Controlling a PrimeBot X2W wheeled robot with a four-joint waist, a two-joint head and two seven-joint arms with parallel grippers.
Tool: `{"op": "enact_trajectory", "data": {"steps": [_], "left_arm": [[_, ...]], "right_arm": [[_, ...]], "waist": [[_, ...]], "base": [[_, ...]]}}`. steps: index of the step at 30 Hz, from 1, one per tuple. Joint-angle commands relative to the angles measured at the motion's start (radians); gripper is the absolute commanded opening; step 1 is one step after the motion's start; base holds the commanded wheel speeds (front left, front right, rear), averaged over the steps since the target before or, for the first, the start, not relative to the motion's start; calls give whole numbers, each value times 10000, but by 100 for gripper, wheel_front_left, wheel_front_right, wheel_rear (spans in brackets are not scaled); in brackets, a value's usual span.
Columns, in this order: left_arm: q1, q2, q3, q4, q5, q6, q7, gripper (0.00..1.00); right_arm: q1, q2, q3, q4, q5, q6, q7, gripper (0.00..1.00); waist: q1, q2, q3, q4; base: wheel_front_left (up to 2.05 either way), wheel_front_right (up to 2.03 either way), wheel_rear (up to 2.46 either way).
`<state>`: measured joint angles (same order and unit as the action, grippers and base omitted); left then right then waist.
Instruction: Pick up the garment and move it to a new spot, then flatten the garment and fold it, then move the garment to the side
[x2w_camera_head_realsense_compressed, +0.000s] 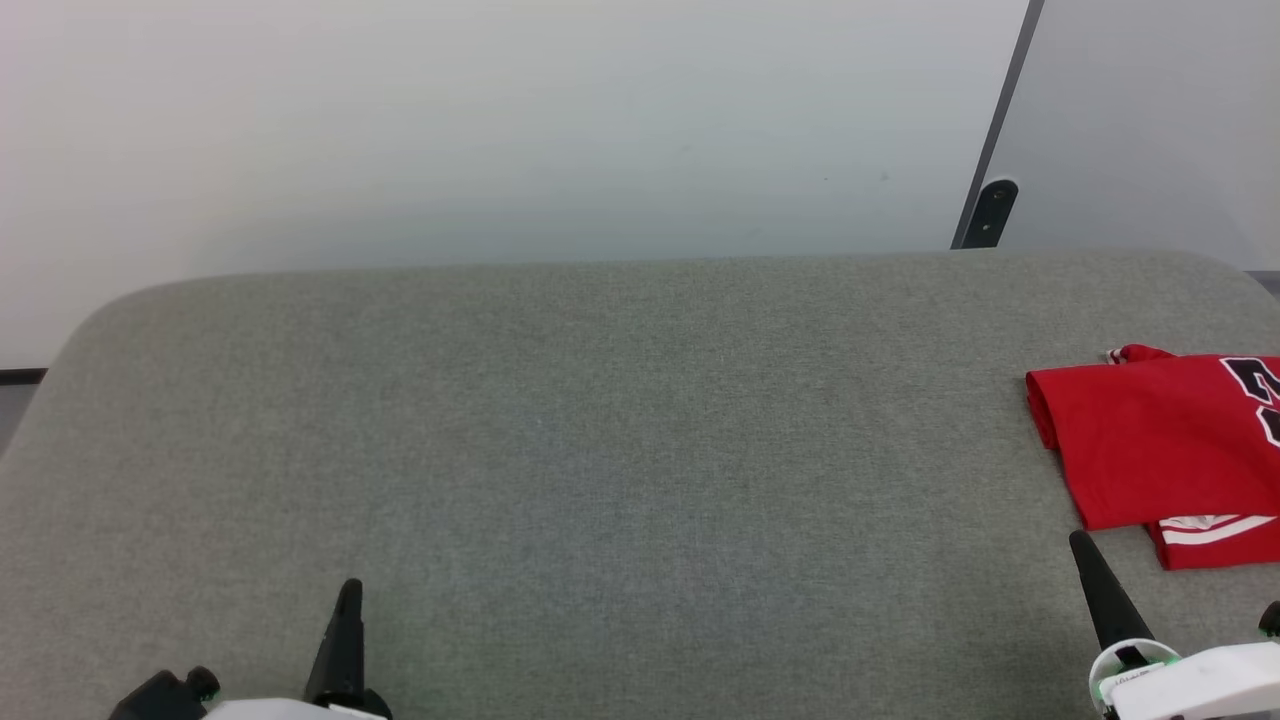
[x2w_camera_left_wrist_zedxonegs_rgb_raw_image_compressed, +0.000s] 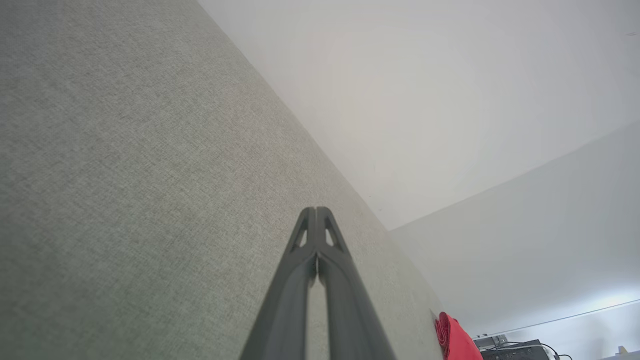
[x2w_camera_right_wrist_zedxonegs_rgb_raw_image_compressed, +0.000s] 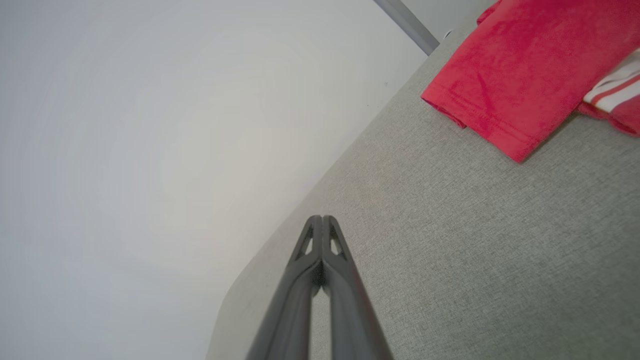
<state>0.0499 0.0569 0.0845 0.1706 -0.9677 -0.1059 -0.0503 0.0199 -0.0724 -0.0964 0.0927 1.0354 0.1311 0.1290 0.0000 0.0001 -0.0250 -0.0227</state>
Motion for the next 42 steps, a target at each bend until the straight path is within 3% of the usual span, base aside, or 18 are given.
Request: {"op": "enact_trajectory", "data": {"steps": [1,42], "left_arm": [[-232,19,46,-67,-284,-64,50,0],[-1160,-37,223,470,-4272,-207,1110,0]], "right_arm": [[-269,5,-62,-30,236,-3,-50,0],[-965,150,-149,987,3811,-4,-120,0]], "waist": [[0,-1,5,4],[0,-1,162,131]], "base": [[0,0,0],[0,0,0]]}}
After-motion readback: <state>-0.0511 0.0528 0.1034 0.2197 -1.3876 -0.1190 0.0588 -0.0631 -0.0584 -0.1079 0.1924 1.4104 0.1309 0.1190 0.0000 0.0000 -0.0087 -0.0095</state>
